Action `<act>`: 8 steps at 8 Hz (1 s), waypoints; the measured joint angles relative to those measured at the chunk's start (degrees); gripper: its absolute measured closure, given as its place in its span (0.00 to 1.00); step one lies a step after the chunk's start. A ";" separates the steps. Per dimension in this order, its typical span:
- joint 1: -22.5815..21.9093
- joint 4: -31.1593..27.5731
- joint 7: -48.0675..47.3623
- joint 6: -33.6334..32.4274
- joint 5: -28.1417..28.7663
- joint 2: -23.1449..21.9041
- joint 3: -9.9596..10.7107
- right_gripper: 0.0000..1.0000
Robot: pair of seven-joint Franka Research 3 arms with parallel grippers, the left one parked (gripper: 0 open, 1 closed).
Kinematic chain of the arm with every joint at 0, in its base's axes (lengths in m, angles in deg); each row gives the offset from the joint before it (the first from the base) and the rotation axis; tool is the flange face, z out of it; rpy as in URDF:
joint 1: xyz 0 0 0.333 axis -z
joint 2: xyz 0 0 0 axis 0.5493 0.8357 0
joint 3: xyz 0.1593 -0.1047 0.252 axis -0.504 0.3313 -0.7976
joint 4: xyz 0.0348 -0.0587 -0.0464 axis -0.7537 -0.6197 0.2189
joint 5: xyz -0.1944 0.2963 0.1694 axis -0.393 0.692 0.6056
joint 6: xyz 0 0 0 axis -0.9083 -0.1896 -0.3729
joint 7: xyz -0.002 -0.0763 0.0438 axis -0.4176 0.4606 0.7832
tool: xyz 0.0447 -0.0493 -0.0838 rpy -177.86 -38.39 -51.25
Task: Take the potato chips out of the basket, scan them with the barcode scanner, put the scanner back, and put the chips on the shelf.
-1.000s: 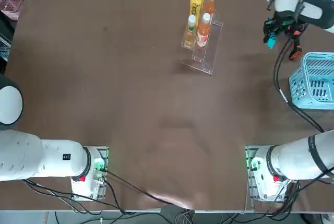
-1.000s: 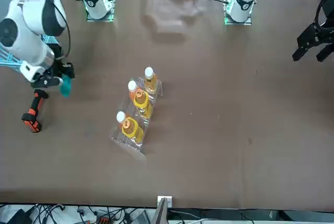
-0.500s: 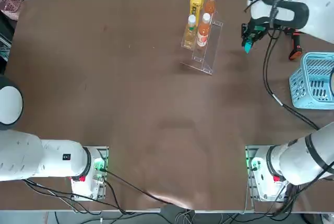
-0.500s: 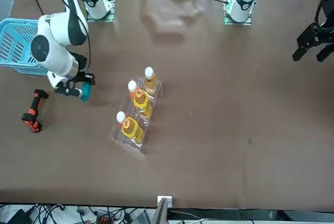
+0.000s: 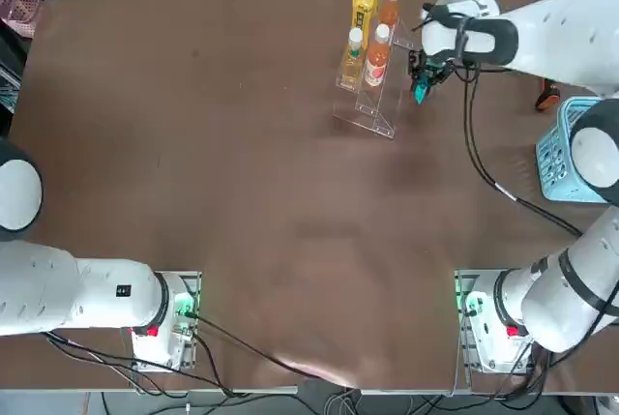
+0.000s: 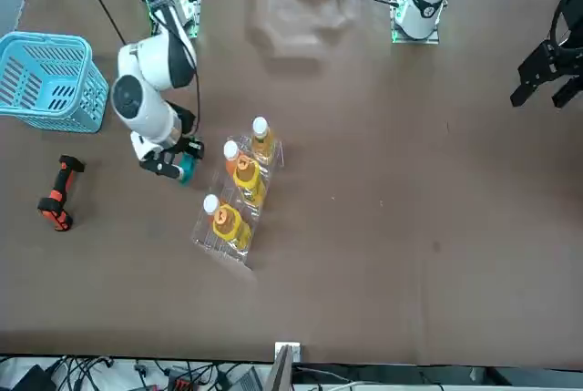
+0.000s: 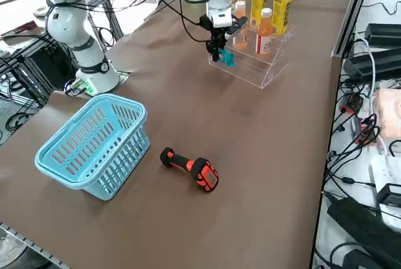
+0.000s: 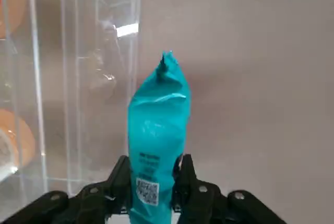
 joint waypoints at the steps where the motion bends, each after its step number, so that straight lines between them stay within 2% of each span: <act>1: -1.48 0.81 -1.85 1.22 0.00 1.61 0.01 0.67; 4: -2.84 1.93 -3.04 4.78 0.05 4.98 0.05 0.67; 8: -2.48 2.05 -1.69 5.02 0.05 5.33 0.67 0.67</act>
